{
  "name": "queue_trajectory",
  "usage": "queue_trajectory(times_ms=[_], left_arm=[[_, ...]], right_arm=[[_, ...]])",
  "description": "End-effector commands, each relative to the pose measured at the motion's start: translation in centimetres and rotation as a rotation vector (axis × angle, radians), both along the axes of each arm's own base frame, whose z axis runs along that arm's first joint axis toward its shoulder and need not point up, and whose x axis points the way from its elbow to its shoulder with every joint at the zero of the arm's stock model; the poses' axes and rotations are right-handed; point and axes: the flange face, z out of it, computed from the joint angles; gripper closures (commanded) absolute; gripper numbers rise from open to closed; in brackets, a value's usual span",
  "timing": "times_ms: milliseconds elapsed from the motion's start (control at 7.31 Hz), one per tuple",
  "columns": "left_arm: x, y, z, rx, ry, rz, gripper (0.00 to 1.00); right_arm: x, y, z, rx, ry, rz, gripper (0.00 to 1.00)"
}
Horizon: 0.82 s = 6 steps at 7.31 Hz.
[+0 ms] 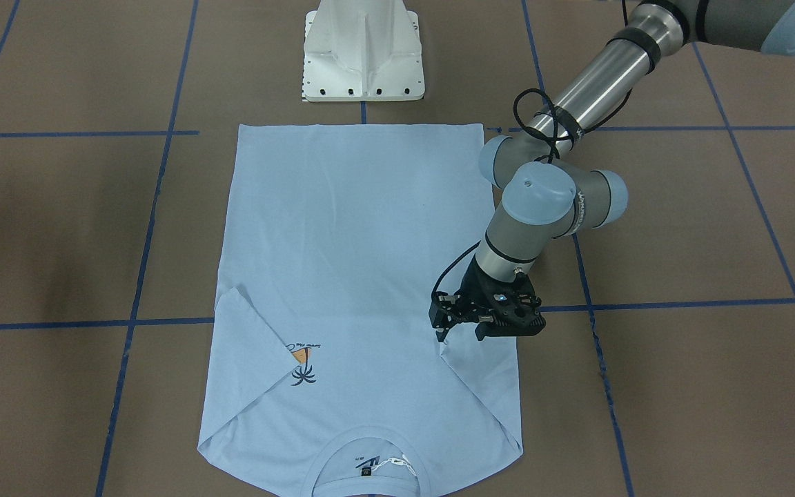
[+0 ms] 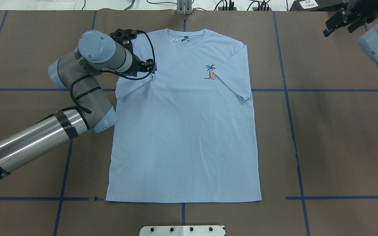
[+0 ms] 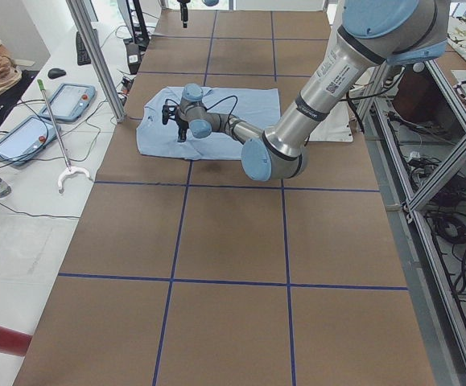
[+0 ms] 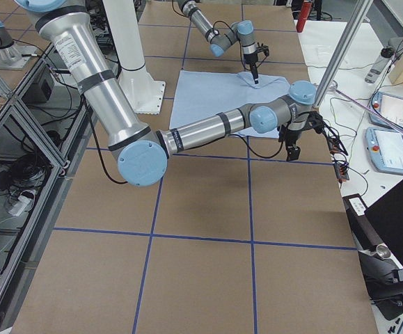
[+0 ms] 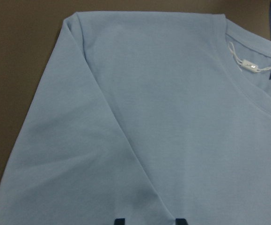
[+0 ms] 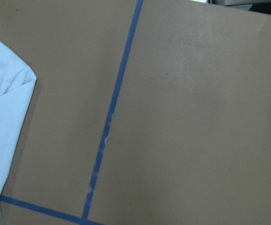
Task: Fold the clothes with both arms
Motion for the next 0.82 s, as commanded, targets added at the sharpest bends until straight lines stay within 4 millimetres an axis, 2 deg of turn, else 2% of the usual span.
queue_trajectory(times_ms=[0,137,274,410,547,684], left_arm=[[-3.9,4.3,0.5,0.034,0.051,0.037,0.0],[-5.7,6.5,-0.6,0.065,0.089,0.047,0.0],[-5.7,10.4,-0.8,0.077,0.116,0.1,0.0],[-6.0,13.1,-0.3,0.068,0.133,0.143,0.0],[-6.4,16.0,1.0,0.048,0.134,0.162,0.0],[-7.5,19.7,2.2,0.006,0.149,0.175,0.0]], right_arm=[[-6.0,7.5,-5.0,-0.062,-0.05,0.071,0.0],[-10.9,13.7,-6.8,-0.086,-0.041,0.137,0.0],[-14.7,19.4,-7.0,-0.085,-0.084,0.22,0.0],[-17.0,24.3,-6.4,-0.135,-0.192,0.271,0.0],[-18.1,29.9,-5.5,-0.163,-0.245,0.298,0.0],[-18.2,35.1,-6.0,-0.206,-0.254,0.315,0.0]])
